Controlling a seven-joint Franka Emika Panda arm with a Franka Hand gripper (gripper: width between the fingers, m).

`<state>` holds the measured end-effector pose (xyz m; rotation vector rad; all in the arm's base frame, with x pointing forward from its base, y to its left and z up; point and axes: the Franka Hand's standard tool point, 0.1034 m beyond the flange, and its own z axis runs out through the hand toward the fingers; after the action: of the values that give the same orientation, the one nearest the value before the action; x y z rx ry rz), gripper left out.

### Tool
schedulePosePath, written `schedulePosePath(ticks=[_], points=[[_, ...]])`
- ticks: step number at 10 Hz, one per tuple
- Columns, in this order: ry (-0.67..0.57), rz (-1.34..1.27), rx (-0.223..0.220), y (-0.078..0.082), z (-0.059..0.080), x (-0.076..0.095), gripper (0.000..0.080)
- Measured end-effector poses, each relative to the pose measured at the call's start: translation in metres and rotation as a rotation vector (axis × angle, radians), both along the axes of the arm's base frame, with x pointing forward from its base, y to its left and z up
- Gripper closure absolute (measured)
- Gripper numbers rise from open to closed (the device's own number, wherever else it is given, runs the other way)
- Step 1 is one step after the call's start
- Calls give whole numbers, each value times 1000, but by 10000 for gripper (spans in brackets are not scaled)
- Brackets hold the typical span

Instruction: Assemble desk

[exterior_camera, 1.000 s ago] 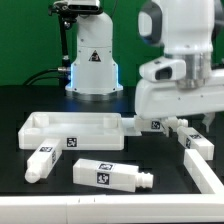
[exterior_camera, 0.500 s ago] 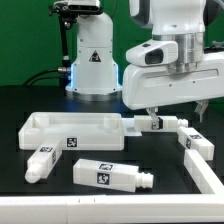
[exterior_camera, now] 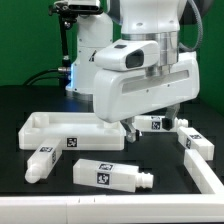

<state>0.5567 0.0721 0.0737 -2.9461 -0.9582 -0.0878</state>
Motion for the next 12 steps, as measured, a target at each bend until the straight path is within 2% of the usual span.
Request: schedulePosePath(ticks=[1, 2, 4, 5, 6, 7, 9, 12], points=[[-30, -30, 6, 10, 4, -6, 151], [-19, -21, 4, 9, 2, -13, 151], [-18, -20, 4, 6, 0, -12, 151], [-21, 76, -6, -6, -5, -4, 151], [-10, 146, -16, -20, -1, 14, 151], [-25, 219, -21, -27, -2, 31, 151], [-56, 380, -33, -40, -19, 33, 151], [-50, 347, -30, -40, -19, 33, 151]])
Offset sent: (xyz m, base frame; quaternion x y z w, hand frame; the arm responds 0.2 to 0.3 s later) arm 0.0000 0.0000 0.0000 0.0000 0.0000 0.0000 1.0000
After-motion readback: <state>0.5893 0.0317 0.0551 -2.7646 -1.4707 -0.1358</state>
